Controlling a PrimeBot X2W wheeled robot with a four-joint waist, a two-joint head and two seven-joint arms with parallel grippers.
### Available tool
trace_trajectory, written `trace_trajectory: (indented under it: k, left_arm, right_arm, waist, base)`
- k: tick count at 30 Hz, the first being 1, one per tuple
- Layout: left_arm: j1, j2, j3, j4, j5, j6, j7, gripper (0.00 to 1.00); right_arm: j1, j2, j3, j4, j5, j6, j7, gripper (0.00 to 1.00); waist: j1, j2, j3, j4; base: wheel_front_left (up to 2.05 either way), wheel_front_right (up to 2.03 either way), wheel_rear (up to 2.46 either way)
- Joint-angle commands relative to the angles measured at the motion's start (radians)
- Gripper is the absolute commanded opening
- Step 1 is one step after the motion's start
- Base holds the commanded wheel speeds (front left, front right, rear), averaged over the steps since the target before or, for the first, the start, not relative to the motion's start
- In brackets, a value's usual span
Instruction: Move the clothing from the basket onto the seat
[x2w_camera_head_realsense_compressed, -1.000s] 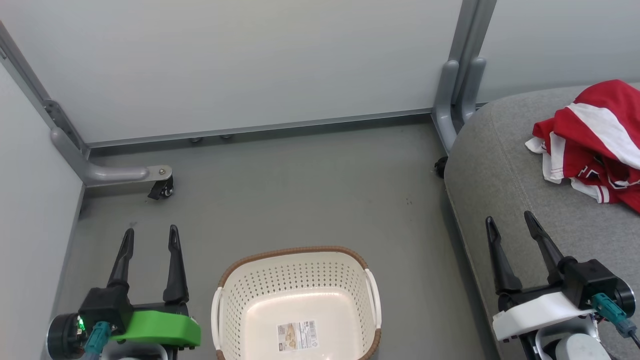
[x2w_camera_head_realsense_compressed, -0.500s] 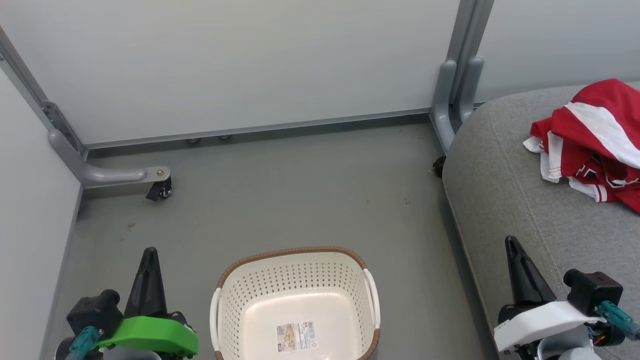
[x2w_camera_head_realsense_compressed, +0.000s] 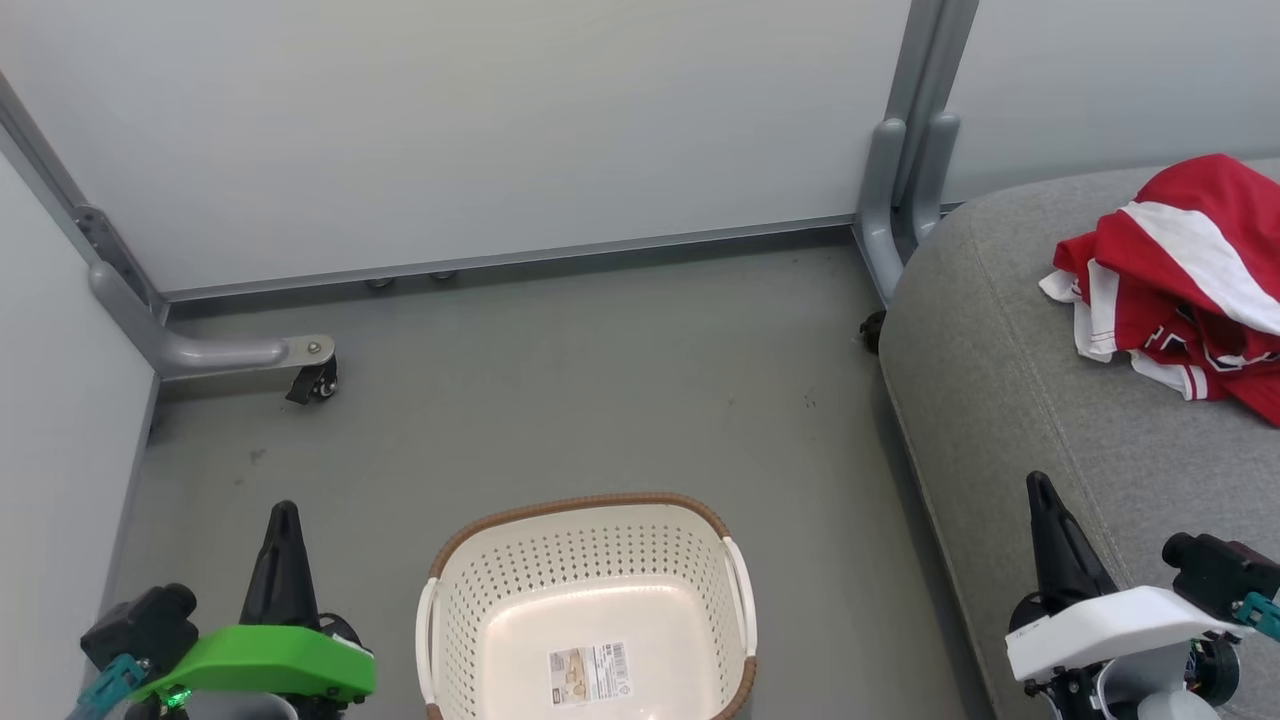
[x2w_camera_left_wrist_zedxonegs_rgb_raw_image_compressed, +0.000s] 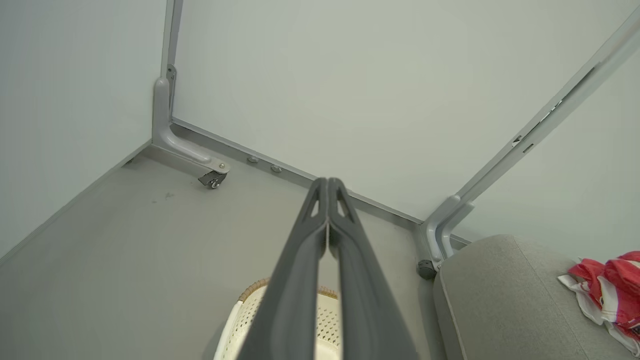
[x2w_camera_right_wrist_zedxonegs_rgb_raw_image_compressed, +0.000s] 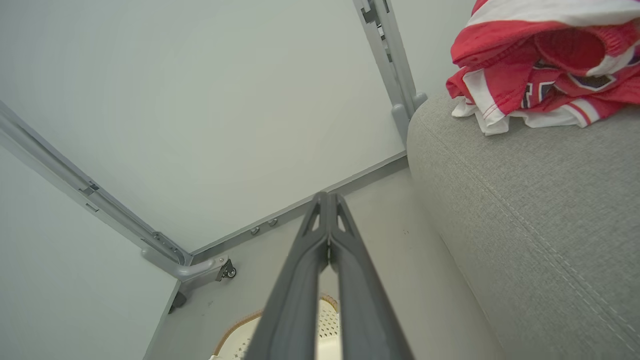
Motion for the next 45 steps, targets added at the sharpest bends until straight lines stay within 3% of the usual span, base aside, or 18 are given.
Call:
trace_trajectory:
  k: [1,21,45]
  left_arm:
    - [-0.035,0.002,0.01,-0.014,-0.034,-0.007,0.006,0.0]
    - [-0.056,-0.008,0.047,-0.013,-0.311,-0.026,0.08,0.0]
    - [-0.075,-0.018,0.083,-0.008,-0.57,-0.046,0.15,0.0]
  right_arm:
    - [-0.03,-0.006,-0.005,-0.009,0.037,0.0,0.007,0.0]
    - [-0.056,-0.009,-0.025,0.017,0.324,0.0,0.08,0.0]
    - [-0.079,-0.012,-0.043,0.044,0.595,-0.001,0.15,0.0]
  waist:
    - [0.0,0.0013,0.0,-0.001]
    - [0.0,0.0024,0.001,-0.013]
    - [0.0,0.0037,0.002,-0.027]
  base:
    - [0.0,0.0,0.0]
    - [0.0,0.0,0.0]
    - [0.0,0.0,0.0]
